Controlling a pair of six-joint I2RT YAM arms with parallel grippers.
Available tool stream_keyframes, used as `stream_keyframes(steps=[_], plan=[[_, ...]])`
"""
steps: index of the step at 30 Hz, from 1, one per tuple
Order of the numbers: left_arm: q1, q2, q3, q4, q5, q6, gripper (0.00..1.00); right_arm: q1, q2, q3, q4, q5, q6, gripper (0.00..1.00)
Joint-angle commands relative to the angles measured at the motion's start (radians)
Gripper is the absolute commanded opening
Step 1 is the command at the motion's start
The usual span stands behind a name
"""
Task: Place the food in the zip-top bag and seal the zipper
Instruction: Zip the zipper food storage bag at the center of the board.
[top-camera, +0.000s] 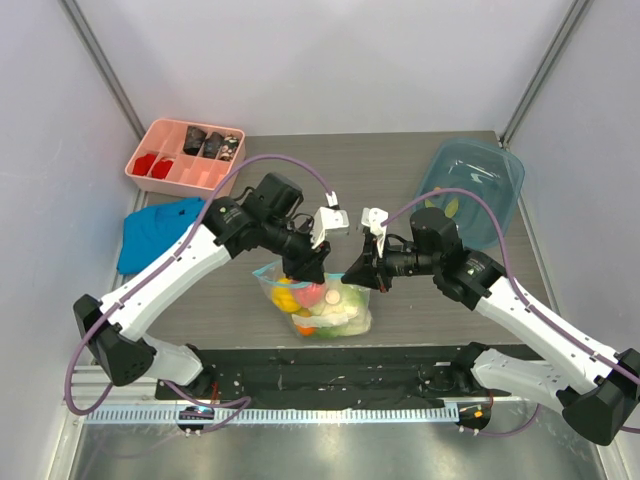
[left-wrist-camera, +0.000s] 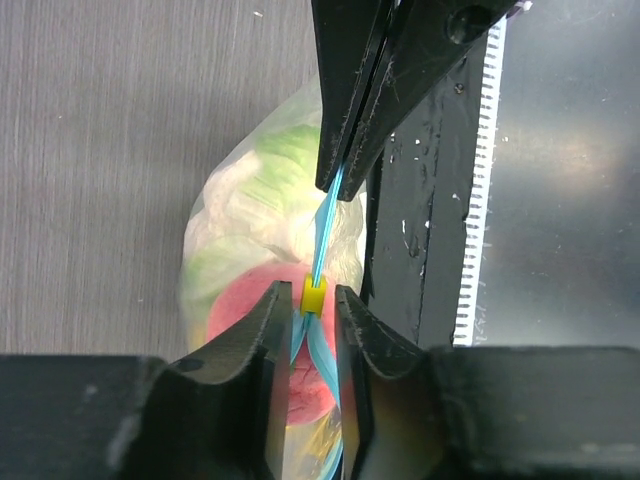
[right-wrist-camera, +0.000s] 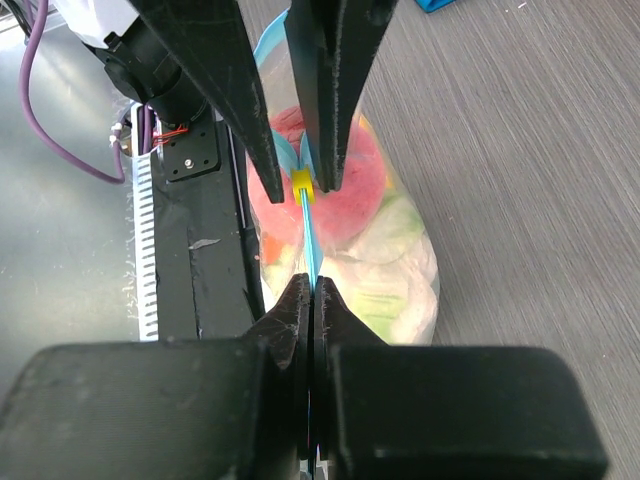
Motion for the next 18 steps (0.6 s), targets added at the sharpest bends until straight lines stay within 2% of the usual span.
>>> stream_keyframes(steps=[1,8,13,14,18], plan=[[0.0,0.006,0.042,0.024,0.041,-0.01,0.29,0.004,-0.021,0.025,0.031,0.004,-0.009,0.01],[0.001,0.016,0.059,0.031,0.053,-0.021,0.28,0.004,-0.014,0.033,0.033,0.0,-0.012,0.01],[0.001,0.021,0.059,-0.009,0.05,0.005,0.1,0.002,-0.018,0.03,0.036,0.005,-0.012,0.01],[0.001,0.019,0.055,-0.017,0.044,0.017,0.03,0.002,-0.023,0.028,0.036,0.013,-0.012,0.01],[0.003,0.013,0.05,-0.072,0.018,0.052,0.0,0.004,-0.032,0.028,0.031,0.028,-0.015,0.01]])
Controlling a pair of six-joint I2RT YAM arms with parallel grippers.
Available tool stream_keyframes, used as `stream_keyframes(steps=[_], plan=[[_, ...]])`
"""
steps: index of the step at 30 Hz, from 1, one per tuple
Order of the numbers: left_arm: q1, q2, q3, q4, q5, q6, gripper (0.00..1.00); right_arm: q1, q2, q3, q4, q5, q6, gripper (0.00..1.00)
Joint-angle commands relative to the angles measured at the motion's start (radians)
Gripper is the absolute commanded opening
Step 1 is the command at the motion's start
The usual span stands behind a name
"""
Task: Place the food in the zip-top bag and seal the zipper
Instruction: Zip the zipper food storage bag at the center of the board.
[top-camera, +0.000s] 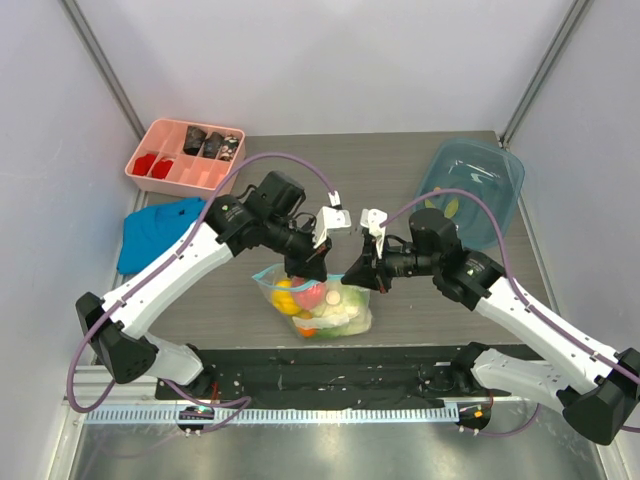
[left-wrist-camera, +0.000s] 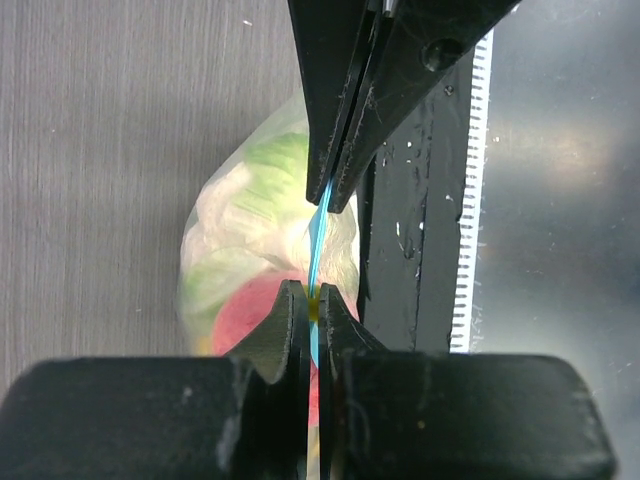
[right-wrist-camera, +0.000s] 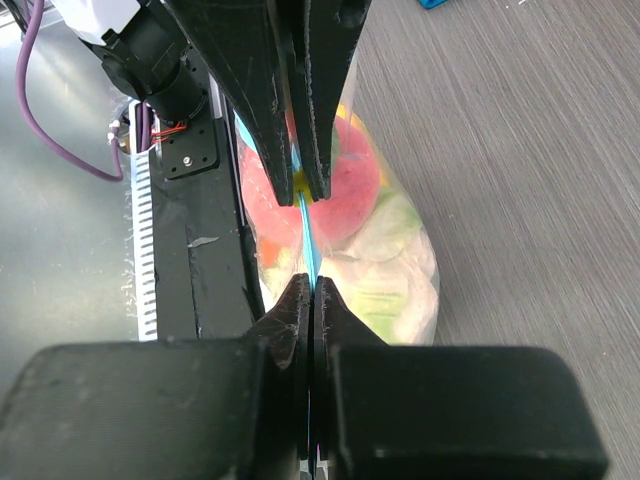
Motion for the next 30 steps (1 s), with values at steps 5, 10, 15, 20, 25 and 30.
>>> stream_keyframes(steps=[5,10,15,20,25,30], plan=[[0.013,-0.02,0.018,-0.097,-0.024,0.059,0.0,0.004,-0.039,0.022,0.028,0.032,-0.012,0.01],[0.056,-0.036,0.023,-0.169,-0.047,0.121,0.0,-0.001,-0.067,0.008,0.008,0.058,-0.031,0.01],[0.088,-0.057,0.02,-0.259,-0.083,0.192,0.0,-0.024,-0.092,-0.01,-0.015,0.058,-0.037,0.01],[0.13,-0.075,0.011,-0.31,-0.101,0.252,0.0,-0.053,-0.113,-0.024,-0.049,0.056,-0.067,0.01],[0.174,-0.099,-0.03,-0.347,-0.118,0.295,0.0,-0.106,-0.133,-0.027,-0.098,0.036,-0.1,0.01],[0.213,-0.126,-0.066,-0.362,-0.132,0.339,0.0,-0.159,-0.148,-0.026,-0.149,0.018,-0.138,0.01]])
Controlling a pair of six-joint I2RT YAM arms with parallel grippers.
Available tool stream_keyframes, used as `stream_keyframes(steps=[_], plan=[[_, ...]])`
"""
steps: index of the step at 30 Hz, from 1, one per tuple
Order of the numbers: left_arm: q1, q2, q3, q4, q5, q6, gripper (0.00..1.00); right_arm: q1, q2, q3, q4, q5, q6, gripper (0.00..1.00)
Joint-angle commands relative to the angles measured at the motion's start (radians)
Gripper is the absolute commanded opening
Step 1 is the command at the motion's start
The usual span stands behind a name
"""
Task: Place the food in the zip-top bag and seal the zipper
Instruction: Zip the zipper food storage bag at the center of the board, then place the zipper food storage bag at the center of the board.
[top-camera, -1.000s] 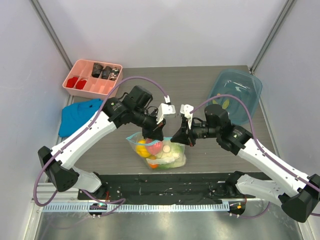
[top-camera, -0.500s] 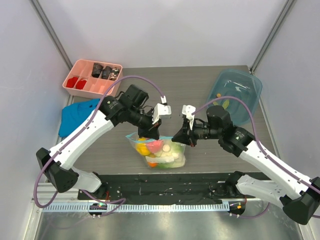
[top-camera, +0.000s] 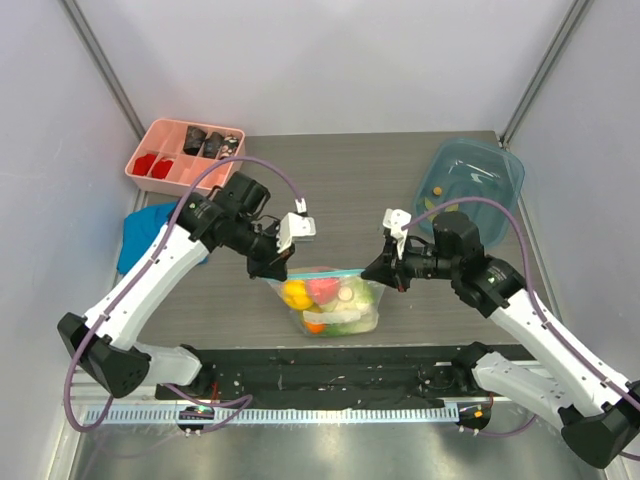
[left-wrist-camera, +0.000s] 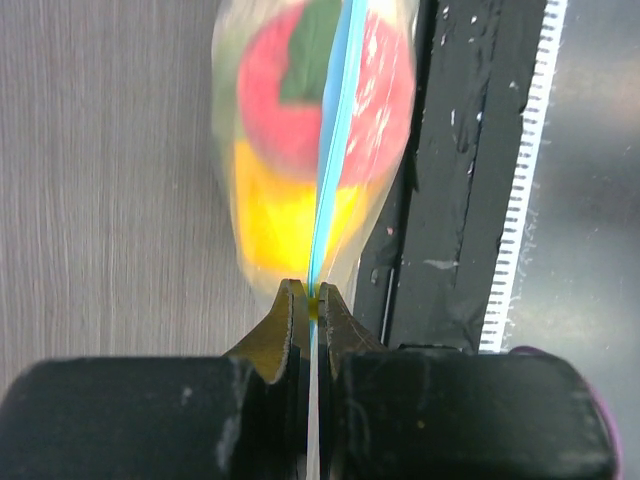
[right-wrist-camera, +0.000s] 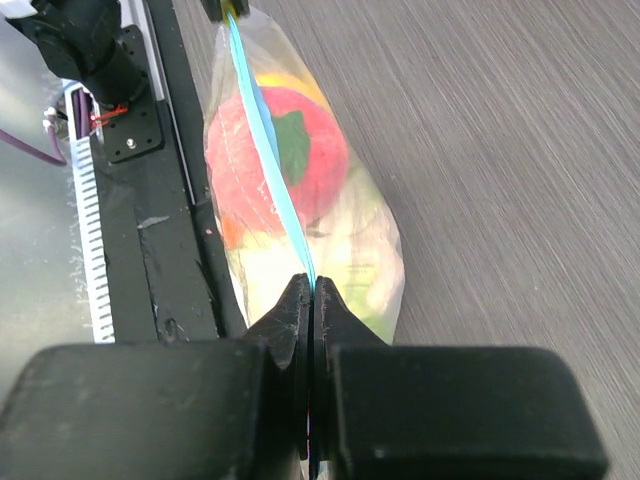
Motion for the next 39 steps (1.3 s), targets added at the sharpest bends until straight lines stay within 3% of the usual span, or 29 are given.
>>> stream_keyframes(steps=[1,6,14,16,17,18,21,28,31,34,35,39], plan=[[0.064,-0.052,-0.033,-0.132,-0.083,0.083,0.0,-0.046,-0.04,0.008,-0.057,-0.002,-0.055,0.01],[0.138,-0.075,-0.058,-0.143,-0.091,0.132,0.0,-0.062,-0.047,0.014,-0.069,-0.01,-0.061,0.01],[0.149,-0.101,-0.056,-0.061,-0.028,0.074,0.0,-0.063,-0.019,0.022,-0.046,-0.019,-0.066,0.01],[0.149,-0.081,-0.027,-0.038,-0.005,0.051,0.11,-0.063,-0.01,0.029,-0.034,-0.033,-0.048,0.01],[0.149,-0.073,-0.013,-0.034,0.008,0.032,0.2,-0.063,0.004,0.032,-0.026,-0.038,-0.045,0.01],[0.149,-0.066,0.017,-0.023,0.032,0.02,0.39,-0.063,0.012,0.04,-0.023,-0.042,-0.041,0.01],[0.123,-0.049,0.04,0.07,0.048,-0.058,0.59,-0.062,0.024,0.037,0.003,-0.059,-0.035,0.01],[-0.041,0.005,0.028,0.198,0.012,-0.129,0.68,-0.063,0.041,0.043,0.034,-0.076,-0.026,0.01],[-0.089,0.04,0.01,0.174,0.012,-0.109,0.65,-0.062,0.036,0.055,0.016,-0.081,-0.038,0.01],[-0.11,0.043,-0.012,0.147,0.003,-0.088,0.39,-0.063,0.024,0.068,-0.024,-0.088,-0.055,0.01],[-0.118,0.039,-0.012,0.126,0.005,-0.084,0.23,-0.063,0.021,0.075,-0.037,-0.093,-0.061,0.01],[-0.158,-0.006,0.004,0.066,0.014,-0.072,0.0,-0.063,0.009,0.111,-0.141,-0.147,-0.098,0.01]])
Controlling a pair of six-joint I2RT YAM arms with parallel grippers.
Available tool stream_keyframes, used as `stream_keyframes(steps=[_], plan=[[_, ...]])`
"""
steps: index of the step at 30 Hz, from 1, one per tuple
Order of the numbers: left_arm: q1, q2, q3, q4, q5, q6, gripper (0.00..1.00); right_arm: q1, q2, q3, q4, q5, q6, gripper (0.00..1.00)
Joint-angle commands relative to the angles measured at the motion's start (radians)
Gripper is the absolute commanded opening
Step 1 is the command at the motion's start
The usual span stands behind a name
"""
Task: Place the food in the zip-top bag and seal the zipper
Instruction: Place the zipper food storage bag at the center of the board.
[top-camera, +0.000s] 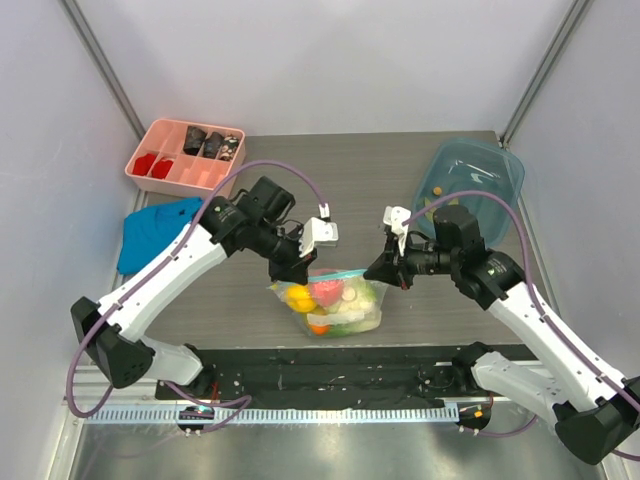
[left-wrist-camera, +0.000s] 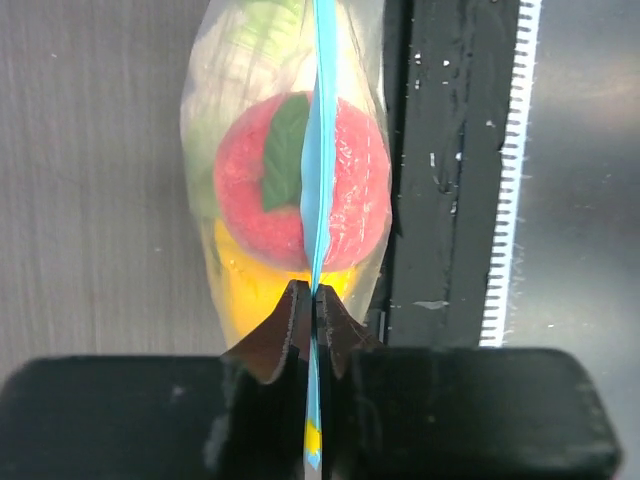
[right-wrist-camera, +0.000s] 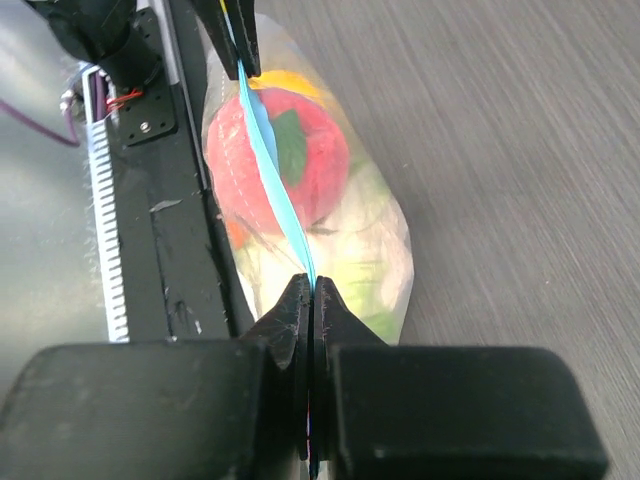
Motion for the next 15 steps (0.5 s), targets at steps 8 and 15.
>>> stream_keyframes(steps=[8,15], plan=[[-0.046,-0.113,0.13,-0.156,0.131,-0.042,0.0,0.004,-0.109,0.123,-0.08,-0.099,0.171,0.01],[0.064,0.015,0.083,-0.12,0.117,-0.027,0.0,0.004,0.081,0.138,-0.049,0.056,0.103,0.01]])
